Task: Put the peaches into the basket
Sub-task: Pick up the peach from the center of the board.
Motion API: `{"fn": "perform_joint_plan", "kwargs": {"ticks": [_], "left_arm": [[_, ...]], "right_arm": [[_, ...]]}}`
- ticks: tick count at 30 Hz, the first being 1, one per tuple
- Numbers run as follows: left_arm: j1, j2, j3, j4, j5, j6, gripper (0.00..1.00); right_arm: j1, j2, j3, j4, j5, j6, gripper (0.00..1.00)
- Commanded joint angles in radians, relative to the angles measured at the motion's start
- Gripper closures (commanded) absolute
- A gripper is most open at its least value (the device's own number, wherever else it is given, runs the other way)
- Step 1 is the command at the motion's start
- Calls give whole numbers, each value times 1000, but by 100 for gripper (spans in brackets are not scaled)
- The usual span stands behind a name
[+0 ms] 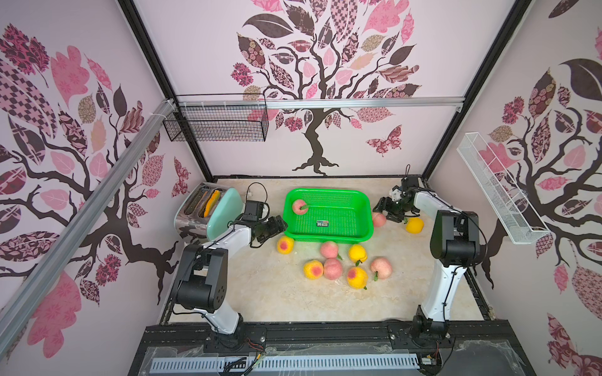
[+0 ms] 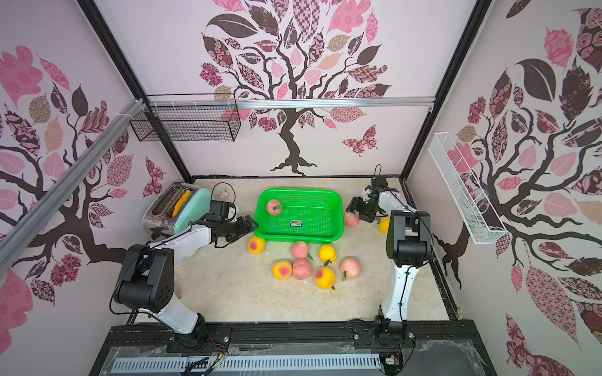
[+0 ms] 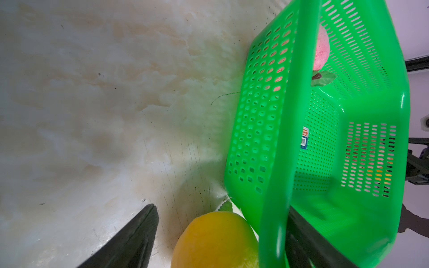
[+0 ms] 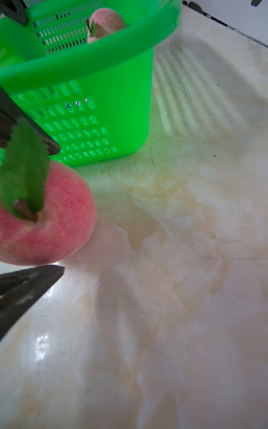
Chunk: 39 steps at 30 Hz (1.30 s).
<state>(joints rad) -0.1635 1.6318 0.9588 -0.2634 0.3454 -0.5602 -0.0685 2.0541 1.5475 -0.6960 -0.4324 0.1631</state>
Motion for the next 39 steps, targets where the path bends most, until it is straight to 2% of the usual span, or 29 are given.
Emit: {"fn": "perform_joint_plan", "kwargs": {"ticks": [1,4,20,28,31,39], "left_arm": [[-3,-27,-13,4,6,7,15],[-3,-28,-8,0,9,8,15],[-2,-39,-3,-11,9,6,14],[-3,-29,2,-11,9,5,14],[-3,-33,2,-13,9,5,14],[-3,-31,7,-15,9,9,14]], "right_arm": [[5,-36,12,-46,25,-22,20],[8,-19,35,-104,9,-43,18],[14,-22,-18,-94,17,-48,16],[14,-37,-27,-66,3,-45,28],[14,-30,-7,-87,-14,-51,39],[13,-59,-27,-69,2,-41,42]]}}
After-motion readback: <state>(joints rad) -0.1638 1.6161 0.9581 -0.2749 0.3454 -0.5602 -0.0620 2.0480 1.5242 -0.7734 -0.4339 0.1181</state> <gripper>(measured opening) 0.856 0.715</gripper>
